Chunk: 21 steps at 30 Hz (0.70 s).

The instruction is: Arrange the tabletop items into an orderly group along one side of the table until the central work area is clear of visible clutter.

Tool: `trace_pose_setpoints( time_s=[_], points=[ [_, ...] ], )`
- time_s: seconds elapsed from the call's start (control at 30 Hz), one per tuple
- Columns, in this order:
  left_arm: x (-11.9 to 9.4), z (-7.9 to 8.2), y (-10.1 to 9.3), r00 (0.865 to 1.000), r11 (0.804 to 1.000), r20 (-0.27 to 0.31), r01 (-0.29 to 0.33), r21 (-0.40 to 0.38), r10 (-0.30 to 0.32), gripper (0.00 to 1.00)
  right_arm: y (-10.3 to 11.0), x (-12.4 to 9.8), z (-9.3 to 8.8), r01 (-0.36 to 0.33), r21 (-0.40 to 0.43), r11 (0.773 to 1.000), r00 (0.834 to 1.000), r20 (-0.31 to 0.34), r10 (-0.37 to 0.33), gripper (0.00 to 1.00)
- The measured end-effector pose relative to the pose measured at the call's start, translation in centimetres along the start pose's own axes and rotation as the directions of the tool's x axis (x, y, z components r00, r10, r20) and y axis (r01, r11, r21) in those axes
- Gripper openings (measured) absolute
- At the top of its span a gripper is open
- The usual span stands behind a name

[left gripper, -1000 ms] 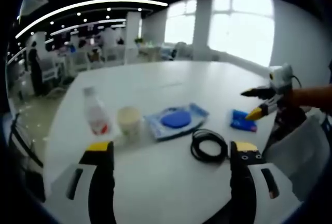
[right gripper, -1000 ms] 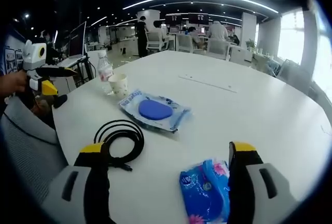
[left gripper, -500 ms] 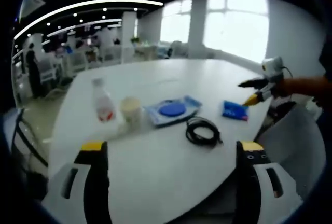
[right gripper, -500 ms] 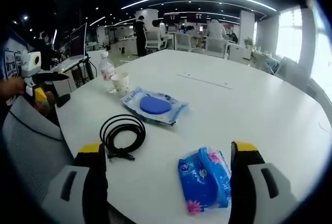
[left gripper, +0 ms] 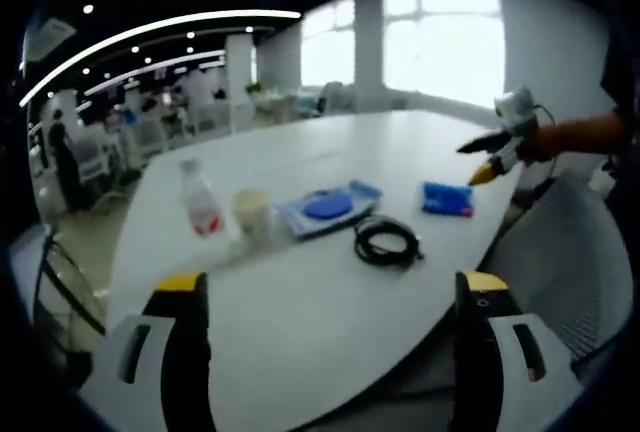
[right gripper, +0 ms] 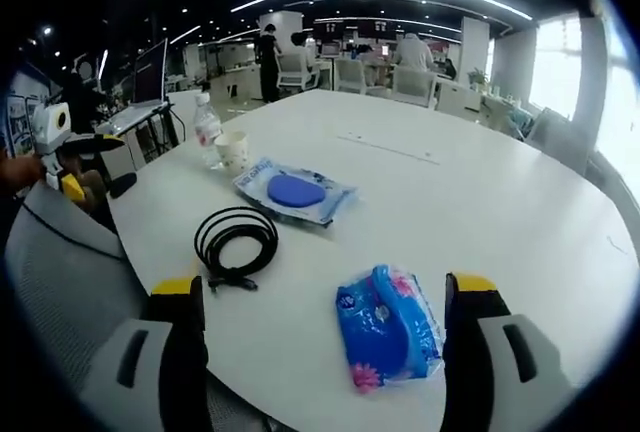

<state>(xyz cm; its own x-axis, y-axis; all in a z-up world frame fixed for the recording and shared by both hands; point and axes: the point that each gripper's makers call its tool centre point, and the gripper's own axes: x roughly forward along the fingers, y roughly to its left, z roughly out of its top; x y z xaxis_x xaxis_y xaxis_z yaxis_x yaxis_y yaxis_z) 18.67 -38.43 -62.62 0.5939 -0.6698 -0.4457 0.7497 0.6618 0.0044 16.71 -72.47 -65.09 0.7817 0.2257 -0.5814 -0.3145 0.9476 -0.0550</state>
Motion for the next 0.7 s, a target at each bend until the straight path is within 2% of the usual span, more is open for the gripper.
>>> trace_pose_setpoints(
  time_s=[0.3,0.4,0.53,0.7],
  points=[
    [0.3,-0.1,-0.6,1.000,0.999,0.004,0.027,0.020,-0.027,1.00,-1.2,-0.8,-0.8,0.006,-0.038,0.999,0.998,-0.061,-0.008,1.00],
    [0.3,-0.1,-0.5,0.999,0.999,0.011,0.034,0.007,-0.034,1.00,-1.8,-0.8,-1.2,0.004,-0.056,0.998,0.996,-0.087,-0.009,0.97],
    [0.4,-0.4,-0.8,0.999,0.998,-0.004,0.038,0.041,-0.038,0.99,-2.3,-0.6,-1.7,-0.012,-0.073,0.997,0.992,-0.124,0.003,0.93],
    [0.4,-0.5,-0.8,0.999,0.999,-0.002,0.041,0.033,-0.041,0.99,-2.6,0.2,-2.8,-0.040,-0.096,0.995,0.983,-0.184,0.022,0.85]
  ],
)
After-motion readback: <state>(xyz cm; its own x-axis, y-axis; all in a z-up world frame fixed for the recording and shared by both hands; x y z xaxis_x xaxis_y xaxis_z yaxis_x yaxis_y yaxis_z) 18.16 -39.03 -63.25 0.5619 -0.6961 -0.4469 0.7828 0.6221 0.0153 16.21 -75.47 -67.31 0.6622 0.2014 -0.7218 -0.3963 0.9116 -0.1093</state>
